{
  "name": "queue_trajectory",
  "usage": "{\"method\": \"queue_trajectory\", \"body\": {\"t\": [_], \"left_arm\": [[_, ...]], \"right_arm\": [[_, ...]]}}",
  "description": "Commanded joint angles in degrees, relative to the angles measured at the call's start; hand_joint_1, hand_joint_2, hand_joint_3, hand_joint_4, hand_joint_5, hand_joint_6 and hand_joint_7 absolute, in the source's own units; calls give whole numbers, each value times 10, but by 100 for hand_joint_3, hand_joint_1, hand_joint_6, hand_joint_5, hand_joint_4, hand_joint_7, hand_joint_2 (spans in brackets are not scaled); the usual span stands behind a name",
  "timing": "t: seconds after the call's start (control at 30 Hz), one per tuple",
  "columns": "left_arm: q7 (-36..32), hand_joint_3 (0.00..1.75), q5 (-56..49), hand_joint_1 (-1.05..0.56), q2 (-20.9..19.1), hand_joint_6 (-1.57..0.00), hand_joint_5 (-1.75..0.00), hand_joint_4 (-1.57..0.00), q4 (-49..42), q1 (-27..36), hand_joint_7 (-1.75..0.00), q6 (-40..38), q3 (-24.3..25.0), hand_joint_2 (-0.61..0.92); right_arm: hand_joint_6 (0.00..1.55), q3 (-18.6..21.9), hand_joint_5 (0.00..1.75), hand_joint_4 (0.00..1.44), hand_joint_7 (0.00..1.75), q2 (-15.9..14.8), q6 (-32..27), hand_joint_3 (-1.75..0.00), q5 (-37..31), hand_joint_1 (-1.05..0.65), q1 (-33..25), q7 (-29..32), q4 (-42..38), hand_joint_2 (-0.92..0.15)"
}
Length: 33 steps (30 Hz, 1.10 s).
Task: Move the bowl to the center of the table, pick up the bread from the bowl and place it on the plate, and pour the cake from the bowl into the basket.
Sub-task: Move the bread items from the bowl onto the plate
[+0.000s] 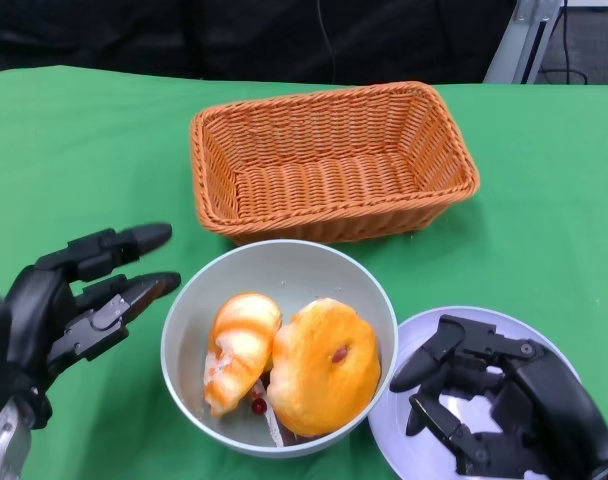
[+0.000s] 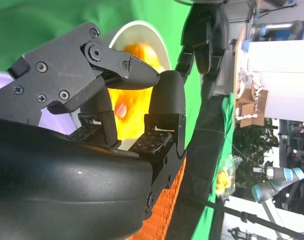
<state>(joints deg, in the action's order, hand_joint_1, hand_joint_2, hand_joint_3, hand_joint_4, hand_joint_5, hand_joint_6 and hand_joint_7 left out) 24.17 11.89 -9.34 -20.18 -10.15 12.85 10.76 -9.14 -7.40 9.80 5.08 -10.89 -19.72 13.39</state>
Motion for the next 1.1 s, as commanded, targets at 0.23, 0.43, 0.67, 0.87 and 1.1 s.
{"method": "queue_trajectory", "body": {"t": [0.23,0.43,0.67,0.87,1.1], "left_arm": [[-14,30,-48,-16,-9,-85,-135,-77,-99,-25,-95,167,-15,92],[-31,33,-59,-17,-8,-81,-141,-76,-132,-37,-107,198,-23,92],[-39,32,-54,-21,-8,-78,-142,-75,-149,-44,-110,206,-26,91],[-38,31,-54,-20,-9,-77,-144,-75,-162,-48,-111,221,-28,92],[-39,31,-49,-20,-4,-77,-145,-75,-153,-43,-113,215,-33,92]], "right_arm": [[74,-1,70,74,30,-66,-85,-7,-125,-41,70,7,86,-92],[78,-21,48,81,11,-77,-138,-6,-192,-51,123,5,104,-92],[72,-71,30,72,2,-98,-215,-7,-306,-65,192,-23,115,-92],[62,-136,16,66,0,-113,-302,-14,-421,-78,261,-94,108,-92],[52,-204,3,48,0,-98,-352,-15,-511,-85,333,-151,47,-92]]}}
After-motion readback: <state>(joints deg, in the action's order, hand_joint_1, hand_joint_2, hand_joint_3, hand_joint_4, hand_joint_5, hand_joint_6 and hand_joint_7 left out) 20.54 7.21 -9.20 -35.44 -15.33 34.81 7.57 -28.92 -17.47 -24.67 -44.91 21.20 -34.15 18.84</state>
